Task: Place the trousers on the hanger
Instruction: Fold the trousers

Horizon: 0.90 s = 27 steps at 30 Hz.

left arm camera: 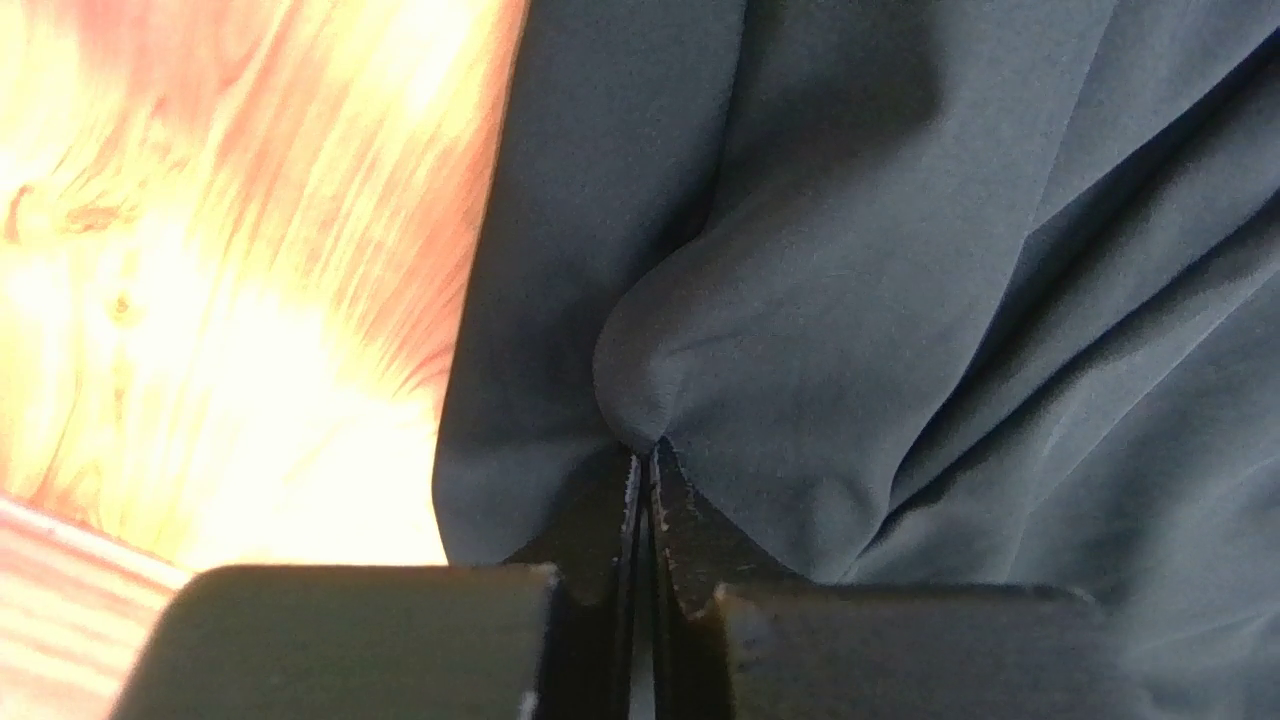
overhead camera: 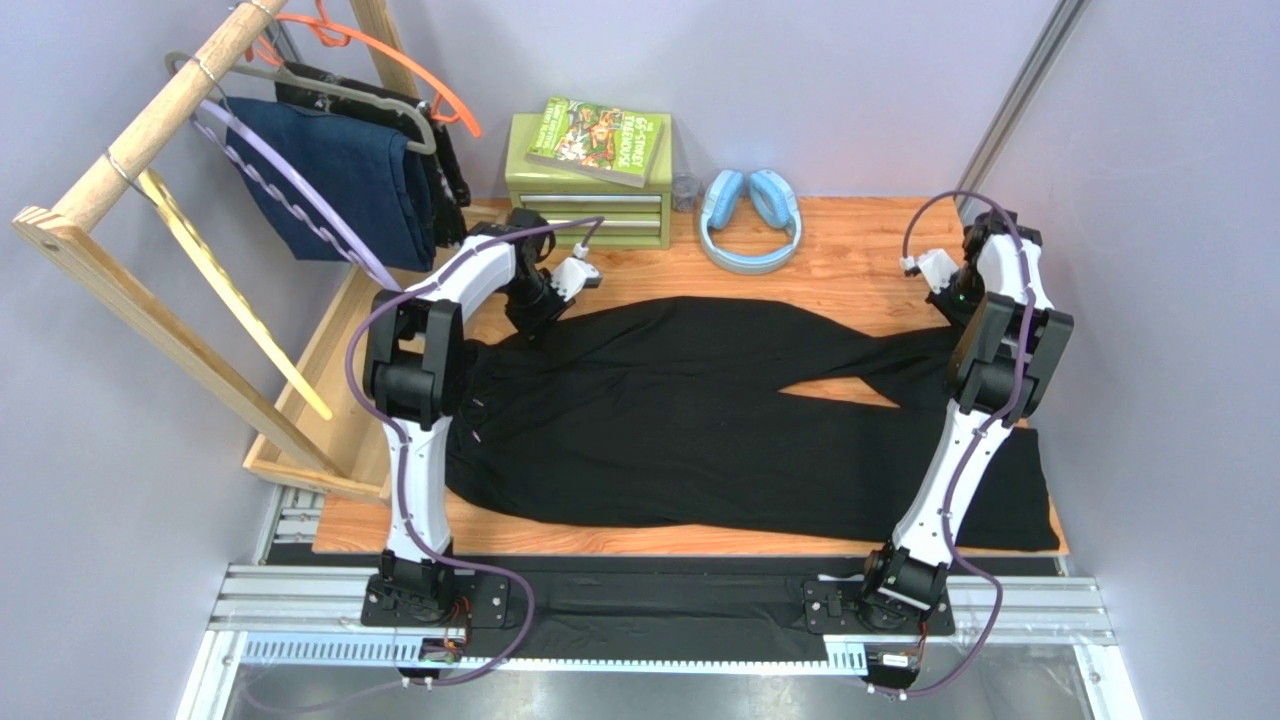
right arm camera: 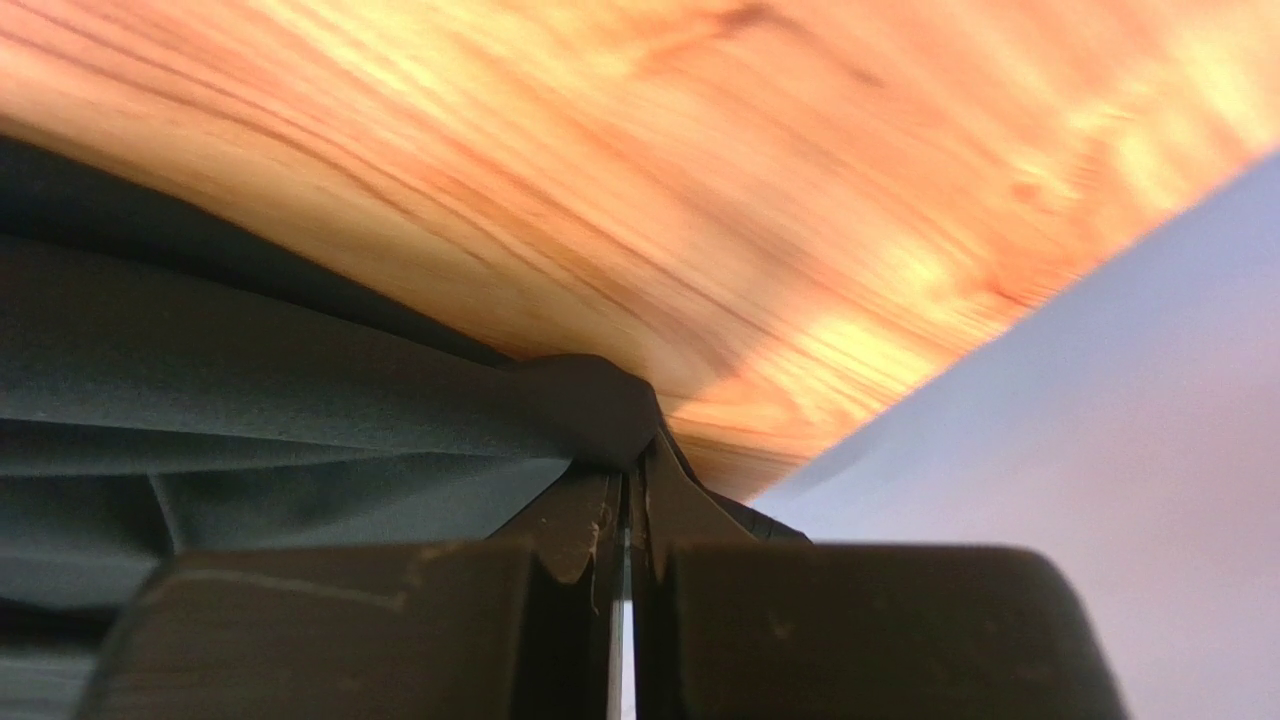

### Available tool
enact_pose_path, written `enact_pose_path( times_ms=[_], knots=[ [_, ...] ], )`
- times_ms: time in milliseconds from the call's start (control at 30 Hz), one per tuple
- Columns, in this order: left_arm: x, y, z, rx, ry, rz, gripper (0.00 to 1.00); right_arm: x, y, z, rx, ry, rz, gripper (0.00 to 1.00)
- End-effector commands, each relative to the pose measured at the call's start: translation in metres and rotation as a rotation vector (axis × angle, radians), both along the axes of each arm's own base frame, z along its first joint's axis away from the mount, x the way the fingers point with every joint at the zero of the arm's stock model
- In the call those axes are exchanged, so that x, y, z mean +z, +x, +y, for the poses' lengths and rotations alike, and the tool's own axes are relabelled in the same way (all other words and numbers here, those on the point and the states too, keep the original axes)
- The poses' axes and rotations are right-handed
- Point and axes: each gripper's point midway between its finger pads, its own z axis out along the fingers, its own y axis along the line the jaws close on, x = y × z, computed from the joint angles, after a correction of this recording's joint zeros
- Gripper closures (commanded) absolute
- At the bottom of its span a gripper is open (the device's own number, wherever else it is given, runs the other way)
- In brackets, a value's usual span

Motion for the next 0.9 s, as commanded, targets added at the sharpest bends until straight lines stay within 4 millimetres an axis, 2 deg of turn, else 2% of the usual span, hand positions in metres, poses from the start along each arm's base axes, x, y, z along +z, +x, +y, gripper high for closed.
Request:
enact_pose_path(
  times_ms=[0,100,133,167,200,233,267,300,367,400,467,567,600,633,667,700,733,767,833,867],
  knots=[
    [0.049,0.012,0.0,0.024,-0.054,-0.118,1.0,0.117,0.044,-0.018,0.012,-0.117,-0.341,1.0],
    [0.062,0.017,0.008,0.048,-0.044,-0.164,1.0,0.157,0.047,-0.012,0.061,-0.129,-0.438,1.0],
    [0.065,0.02,0.011,0.068,-0.043,-0.184,1.0,0.186,0.043,-0.01,0.076,-0.153,-0.493,1.0],
    [0.071,0.023,0.018,0.089,-0.035,-0.208,1.0,0.174,0.035,-0.005,0.104,-0.12,-0.478,1.0],
    [0.073,0.026,0.021,0.103,-0.038,-0.222,1.0,0.181,0.031,-0.006,0.123,-0.131,-0.51,1.0],
    [0.074,0.026,0.024,0.115,-0.035,-0.229,1.0,0.198,0.023,-0.005,0.138,-0.158,-0.549,1.0],
    [0.076,0.027,0.029,0.126,-0.034,-0.237,1.0,0.19,0.012,-0.009,0.152,-0.172,-0.536,1.0],
    [0.078,0.029,0.031,0.131,-0.032,-0.253,1.0,0.16,0.0,-0.008,0.199,-0.175,-0.484,1.0],
    [0.074,0.028,0.037,0.136,-0.011,-0.248,1.0,0.136,-0.021,-0.011,0.219,-0.205,-0.411,1.0],
    [0.071,0.027,0.037,0.134,-0.01,-0.239,1.0,0.107,-0.034,-0.007,0.238,-0.191,-0.347,1.0],
    [0.066,0.028,0.039,0.141,0.003,-0.237,1.0,0.082,-0.052,-0.014,0.224,-0.21,-0.252,1.0],
    [0.063,0.035,0.045,0.163,0.036,-0.248,1.0,0.043,-0.078,-0.017,0.212,-0.206,-0.102,0.61],
    [0.058,0.037,0.046,0.172,0.048,-0.241,1.0,0.038,-0.084,-0.017,0.201,-0.196,-0.071,0.35],
    [0.06,0.042,0.047,0.183,0.054,-0.252,1.0,0.043,-0.08,-0.018,0.172,-0.194,-0.081,0.26],
    [0.055,0.043,0.046,0.181,0.052,-0.241,0.99,0.039,-0.084,-0.014,0.159,-0.161,-0.047,0.18],
    [0.055,0.045,0.045,0.181,0.046,-0.24,0.98,0.039,-0.083,-0.008,0.152,-0.117,-0.046,0.16],
    [0.058,0.05,0.042,0.183,0.032,-0.25,0.98,0.058,-0.068,-0.009,0.115,-0.107,-0.093,0.16],
    [0.053,0.052,0.04,0.184,0.027,-0.242,0.98,0.06,-0.075,-0.001,0.101,-0.054,-0.055,0.17],
    [0.053,0.055,0.039,0.184,0.027,-0.242,0.98,0.064,-0.065,0.01,0.08,0.03,-0.061,0.19],
    [0.049,0.056,0.037,0.179,0.029,-0.235,0.98,0.078,-0.055,0.016,0.047,0.073,-0.098,0.21]
  ],
)
